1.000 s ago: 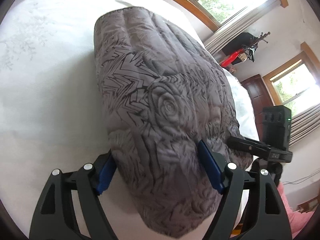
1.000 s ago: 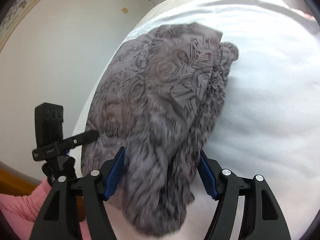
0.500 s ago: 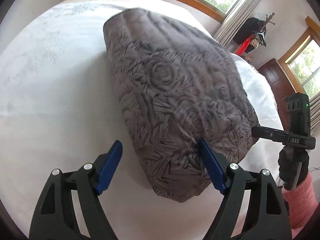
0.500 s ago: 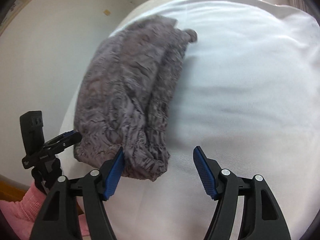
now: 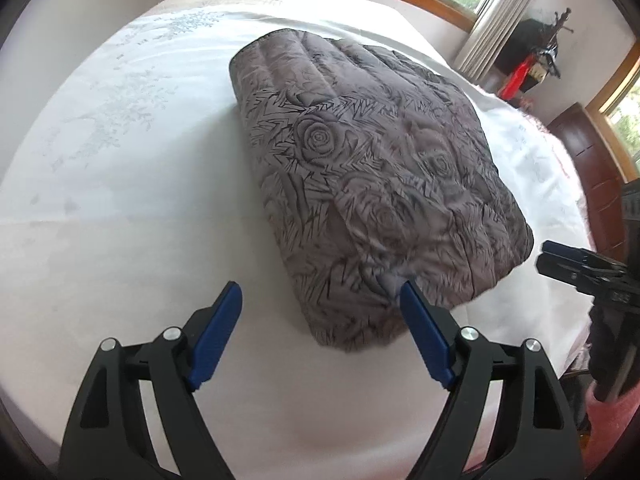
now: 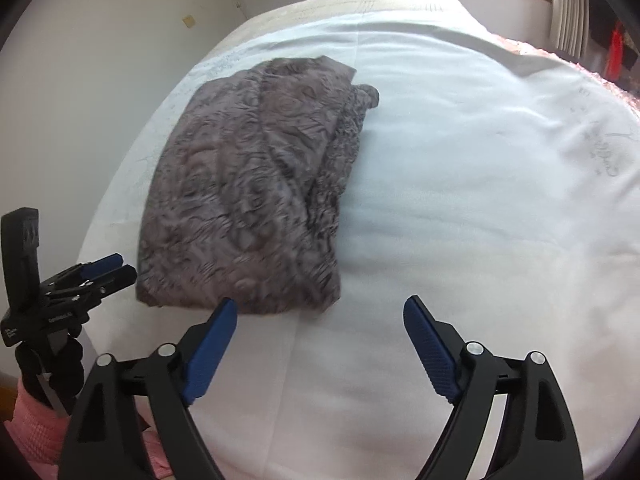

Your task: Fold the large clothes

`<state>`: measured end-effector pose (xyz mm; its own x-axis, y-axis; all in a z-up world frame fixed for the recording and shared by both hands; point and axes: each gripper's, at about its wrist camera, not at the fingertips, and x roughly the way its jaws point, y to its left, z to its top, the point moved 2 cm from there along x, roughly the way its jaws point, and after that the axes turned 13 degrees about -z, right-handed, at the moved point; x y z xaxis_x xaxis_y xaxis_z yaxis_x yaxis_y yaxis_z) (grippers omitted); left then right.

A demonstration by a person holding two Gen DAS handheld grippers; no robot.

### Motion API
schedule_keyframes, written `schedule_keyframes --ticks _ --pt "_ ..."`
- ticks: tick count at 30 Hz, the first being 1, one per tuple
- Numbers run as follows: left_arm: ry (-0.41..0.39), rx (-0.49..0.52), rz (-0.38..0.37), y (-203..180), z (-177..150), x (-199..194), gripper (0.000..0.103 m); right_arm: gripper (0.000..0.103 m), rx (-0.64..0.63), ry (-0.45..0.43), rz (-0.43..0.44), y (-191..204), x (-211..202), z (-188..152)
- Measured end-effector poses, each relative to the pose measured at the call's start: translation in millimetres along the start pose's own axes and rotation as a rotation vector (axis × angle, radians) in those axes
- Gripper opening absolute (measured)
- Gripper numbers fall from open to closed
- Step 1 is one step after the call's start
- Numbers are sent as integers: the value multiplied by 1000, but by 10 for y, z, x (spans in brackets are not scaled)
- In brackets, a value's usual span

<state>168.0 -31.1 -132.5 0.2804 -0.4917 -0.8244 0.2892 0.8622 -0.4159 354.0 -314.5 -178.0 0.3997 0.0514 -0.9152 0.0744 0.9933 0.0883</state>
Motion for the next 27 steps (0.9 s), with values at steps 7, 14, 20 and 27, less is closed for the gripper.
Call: schedule_keyframes --ticks 7,14,20,27 --pt "-32 7 59 -110 -178 -238 91 89 -19 7 -48 128 -222 -213" --pt "-51 0 99 -266 -322 -507 92 90 -27 -13 -82 210 -432 -354" --pt "-61 19 135 -396 -420 -695 92 90 -18 -30 -79 237 -639 -430" --pt "-71 38 172 -502 -492 -844 92 90 -12 -46 -111 273 -786 -483"
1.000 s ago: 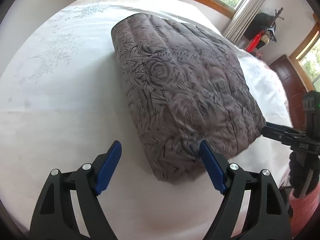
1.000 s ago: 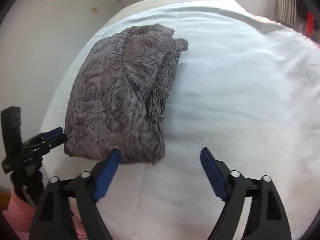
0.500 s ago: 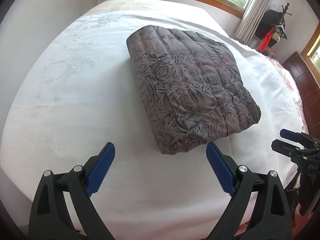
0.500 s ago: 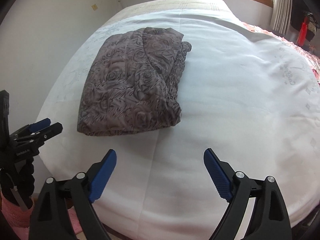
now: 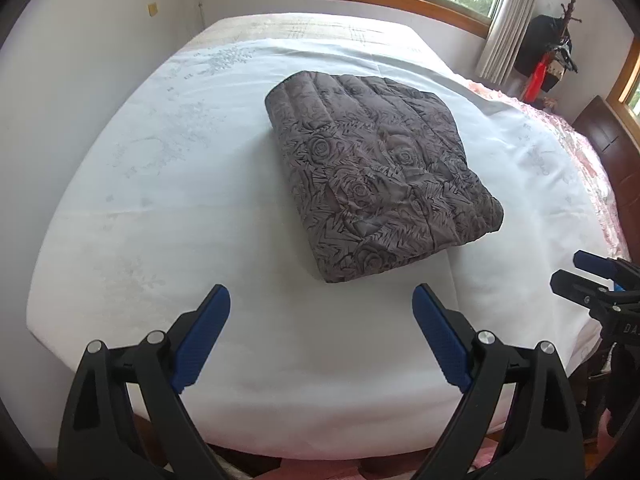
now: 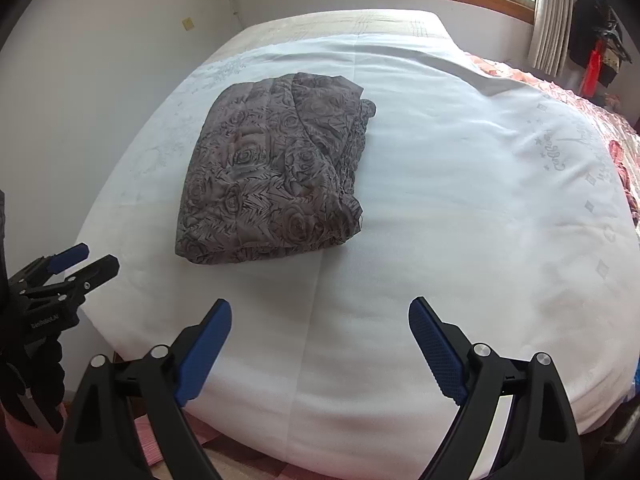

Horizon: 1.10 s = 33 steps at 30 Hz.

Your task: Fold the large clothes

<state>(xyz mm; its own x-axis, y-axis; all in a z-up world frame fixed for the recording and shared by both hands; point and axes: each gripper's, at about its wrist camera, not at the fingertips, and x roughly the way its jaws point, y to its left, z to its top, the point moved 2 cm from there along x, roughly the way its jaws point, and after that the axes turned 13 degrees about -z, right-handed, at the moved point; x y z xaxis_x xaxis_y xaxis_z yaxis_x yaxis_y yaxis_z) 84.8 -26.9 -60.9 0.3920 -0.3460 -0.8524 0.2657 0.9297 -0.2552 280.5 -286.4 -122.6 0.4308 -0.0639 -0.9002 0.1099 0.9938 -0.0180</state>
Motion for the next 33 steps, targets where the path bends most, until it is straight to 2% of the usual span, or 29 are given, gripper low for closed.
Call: schedule_keyframes --ticks 13,33 --pt "-10 6 30 -16 -49 -103 92 90 -8 -2 -19 66 -48 -53" --pt "2 26 37 -41 -69 -70 92 90 -7 -1 -23 65 -50 -52"
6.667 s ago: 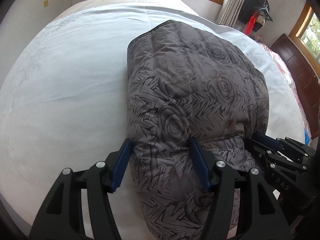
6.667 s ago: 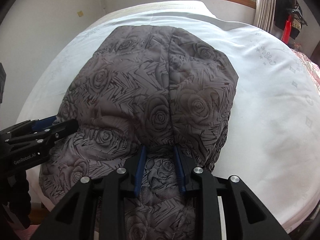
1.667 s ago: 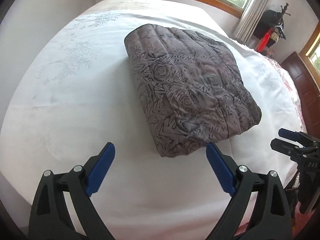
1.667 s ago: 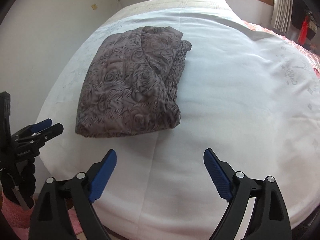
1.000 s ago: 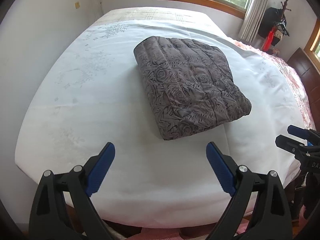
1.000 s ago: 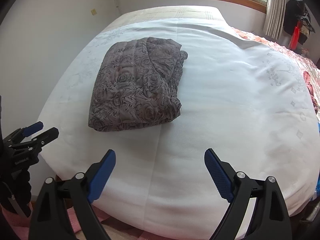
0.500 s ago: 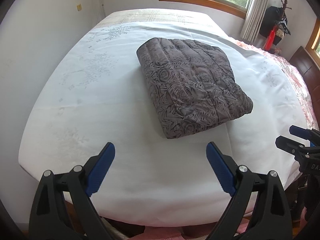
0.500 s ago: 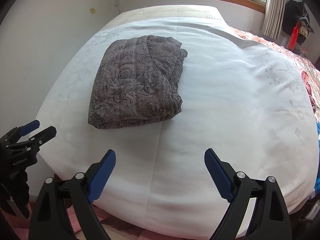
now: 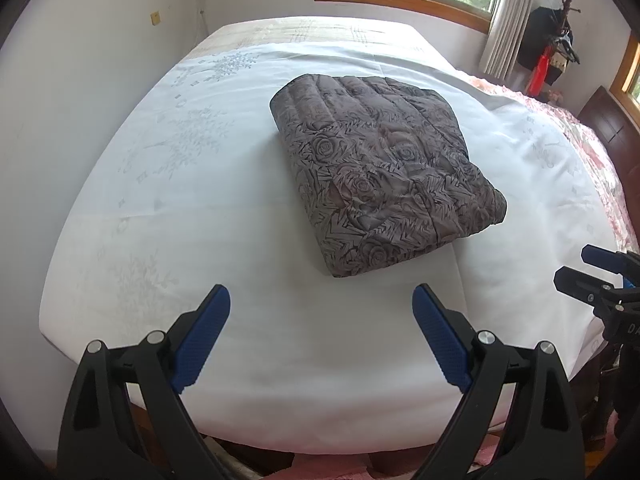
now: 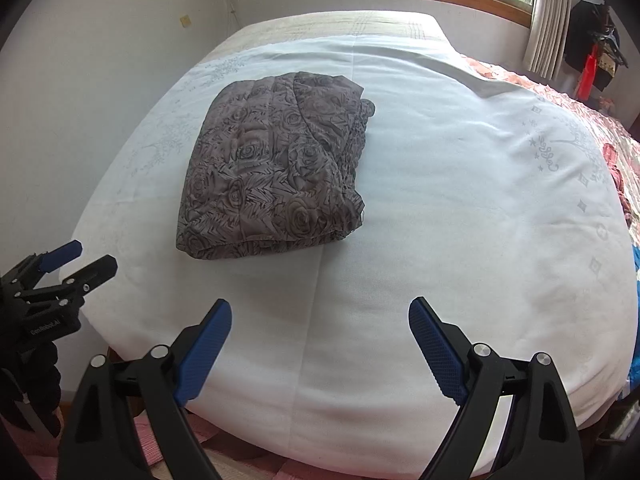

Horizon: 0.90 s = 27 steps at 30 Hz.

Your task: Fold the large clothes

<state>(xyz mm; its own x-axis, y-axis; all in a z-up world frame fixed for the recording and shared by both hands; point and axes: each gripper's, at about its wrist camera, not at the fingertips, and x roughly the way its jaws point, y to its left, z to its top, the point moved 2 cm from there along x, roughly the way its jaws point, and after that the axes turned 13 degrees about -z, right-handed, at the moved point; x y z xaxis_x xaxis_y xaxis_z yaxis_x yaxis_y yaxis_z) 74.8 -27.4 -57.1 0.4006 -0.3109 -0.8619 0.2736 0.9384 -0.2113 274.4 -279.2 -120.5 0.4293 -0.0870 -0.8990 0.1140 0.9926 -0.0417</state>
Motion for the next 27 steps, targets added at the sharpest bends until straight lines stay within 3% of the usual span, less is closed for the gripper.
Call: schedule_keyframes --ticks 27 --pt "12 15 0 -35 -25 21 92 90 -12 8 8 -14 22 -1"
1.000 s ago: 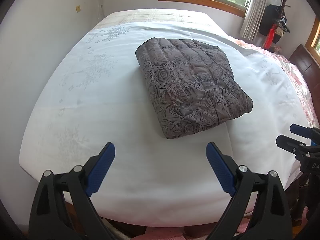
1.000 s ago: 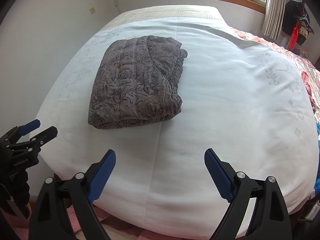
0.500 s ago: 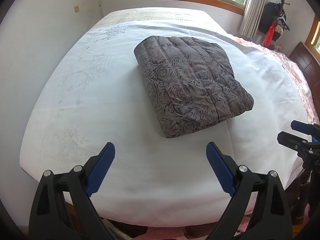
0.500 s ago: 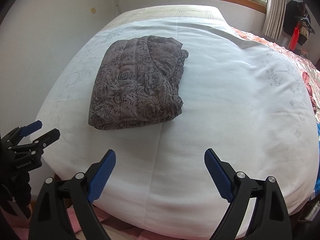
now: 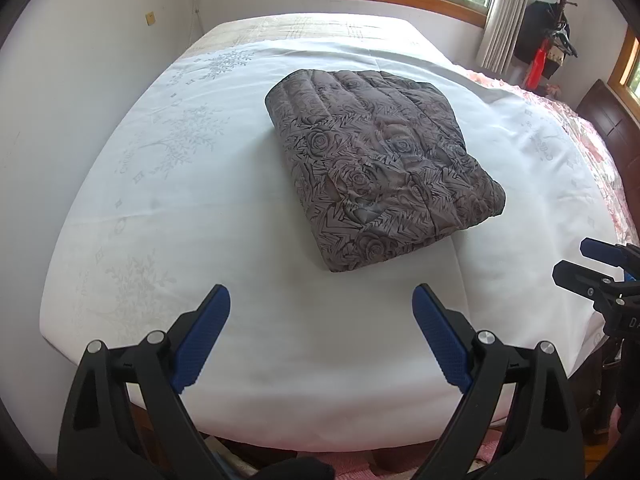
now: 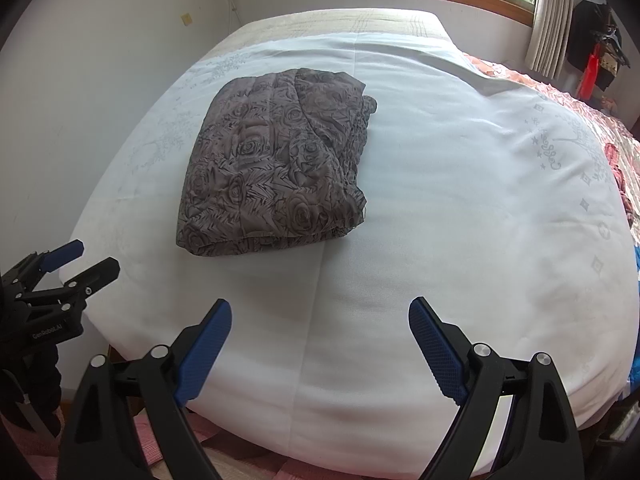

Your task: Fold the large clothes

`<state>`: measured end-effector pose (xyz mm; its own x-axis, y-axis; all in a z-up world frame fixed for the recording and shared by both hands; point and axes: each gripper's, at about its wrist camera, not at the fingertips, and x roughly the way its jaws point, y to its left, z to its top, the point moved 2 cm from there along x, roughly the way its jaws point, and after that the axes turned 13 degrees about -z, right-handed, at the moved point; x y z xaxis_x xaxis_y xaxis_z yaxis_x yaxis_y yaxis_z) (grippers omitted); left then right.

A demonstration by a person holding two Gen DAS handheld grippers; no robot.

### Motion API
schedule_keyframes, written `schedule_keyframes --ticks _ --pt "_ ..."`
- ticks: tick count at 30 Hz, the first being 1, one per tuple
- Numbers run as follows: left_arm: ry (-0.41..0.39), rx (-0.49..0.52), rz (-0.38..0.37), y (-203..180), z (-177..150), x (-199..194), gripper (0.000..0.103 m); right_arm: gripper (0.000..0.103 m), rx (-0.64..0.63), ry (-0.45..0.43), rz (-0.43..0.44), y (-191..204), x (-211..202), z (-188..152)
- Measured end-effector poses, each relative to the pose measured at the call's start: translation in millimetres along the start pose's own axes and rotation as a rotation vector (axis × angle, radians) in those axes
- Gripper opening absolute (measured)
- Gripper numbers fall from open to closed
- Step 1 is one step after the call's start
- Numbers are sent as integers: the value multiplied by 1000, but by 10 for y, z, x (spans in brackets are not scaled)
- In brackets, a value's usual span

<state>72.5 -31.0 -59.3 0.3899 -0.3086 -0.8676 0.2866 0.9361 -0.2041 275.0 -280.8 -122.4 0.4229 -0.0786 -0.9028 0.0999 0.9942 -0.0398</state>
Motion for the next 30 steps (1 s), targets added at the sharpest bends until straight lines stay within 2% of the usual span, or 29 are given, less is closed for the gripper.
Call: schedule_keyframes --ticks 30 --pt "10 -5 -1 24 45 45 92 90 -9 5 3 -26 48 54"
